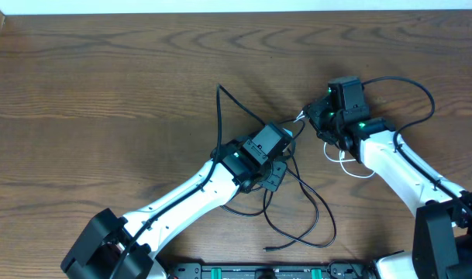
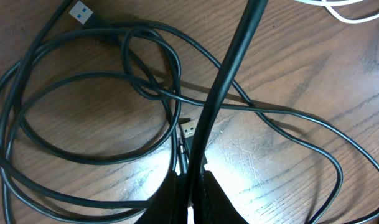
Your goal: Untangle cables
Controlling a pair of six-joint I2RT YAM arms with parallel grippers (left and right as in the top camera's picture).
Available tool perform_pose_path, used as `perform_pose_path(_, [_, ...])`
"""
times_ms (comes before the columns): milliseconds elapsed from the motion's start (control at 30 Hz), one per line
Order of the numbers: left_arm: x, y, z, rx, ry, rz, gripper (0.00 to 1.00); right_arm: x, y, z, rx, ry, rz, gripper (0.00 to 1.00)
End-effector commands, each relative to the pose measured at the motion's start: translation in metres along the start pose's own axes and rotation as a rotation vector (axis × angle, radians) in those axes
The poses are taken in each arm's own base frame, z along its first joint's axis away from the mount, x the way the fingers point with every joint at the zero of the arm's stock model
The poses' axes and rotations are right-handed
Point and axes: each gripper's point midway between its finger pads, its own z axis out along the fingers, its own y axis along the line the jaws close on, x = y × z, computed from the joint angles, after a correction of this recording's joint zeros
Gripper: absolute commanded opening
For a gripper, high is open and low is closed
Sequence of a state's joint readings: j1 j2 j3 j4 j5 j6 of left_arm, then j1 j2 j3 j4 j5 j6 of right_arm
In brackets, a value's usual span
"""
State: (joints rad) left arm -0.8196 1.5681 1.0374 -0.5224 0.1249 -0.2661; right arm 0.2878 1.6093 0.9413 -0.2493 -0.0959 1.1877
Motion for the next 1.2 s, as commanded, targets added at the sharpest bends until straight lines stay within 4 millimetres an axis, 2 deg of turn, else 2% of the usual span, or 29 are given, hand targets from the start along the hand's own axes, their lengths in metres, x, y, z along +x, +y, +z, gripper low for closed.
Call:
perform_pose_path(0, [0.001,0.003,0.003,-0.007,0.006,-0.014,0.08,0.004,-0.006,0.002,0.017,-0.005,0.018,0.48])
perform_pose_path(133, [0.000,0.003,0.003,-0.007,0.006,-0.014,0.08,0.006,-0.006,0.004,0.016,-0.010,0.017,0.48])
perform_pose_path(233, [0.000,0.003,0.003,-0.007,0.006,-0.014,0.08,0.005,-0.008,0.008,0.030,-0.027,0.030,0.43])
perform_pose_path(300, [0.001,0.003,0.003,-0.007,0.006,-0.014,0.08,0.006,-0.008,0.014,0.026,-0.026,0.037,0.31])
perform_pose_path(400, [0.001,0.003,0.003,-0.007,0.006,-0.014,0.08,0.004,-0.001,0.020,-0.003,-0.036,0.022,0.01])
perform_pose_path(500, [0.001,0.003,0.003,-0.007,0.006,-0.014,0.08,-0.004,0.023,0.011,-0.094,-0.062,-0.076,0.01])
perform_pose_path(600, [0.001,0.003,0.003,-0.008,0.007,-0.014,0.08,-0.017,0.049,-0.014,-0.188,-0.106,-0.153,0.01])
perform_pose_path(767, [0.001,0.003,0.003,-0.007,0.006,-0.014,0.08,-0.045,0.084,-0.088,-0.347,-0.231,-0.239,0.01])
perform_pose_path(867, [0.001,0.003,0.003,-0.007,0.006,-0.014,0.08,-0.052,0.096,-0.131,-0.431,-0.282,-0.288,0.01])
perform_pose_path(933, [0.001,0.003,0.003,-0.007,0.006,-0.014,0.08,-0.054,0.097,-0.153,-0.458,-0.304,-0.296,0.01])
perform_pose_path(1000, [0.001,0.003,0.003,-0.007,0.006,-0.014,0.08,-0.063,0.089,-0.173,-0.435,-0.370,-0.331,0.01])
perform_pose_path(1167, [0.001,0.003,0.003,-0.007,0.006,-0.014,0.08,-0.079,0.058,-0.188,-0.332,-0.426,-0.300,0.01])
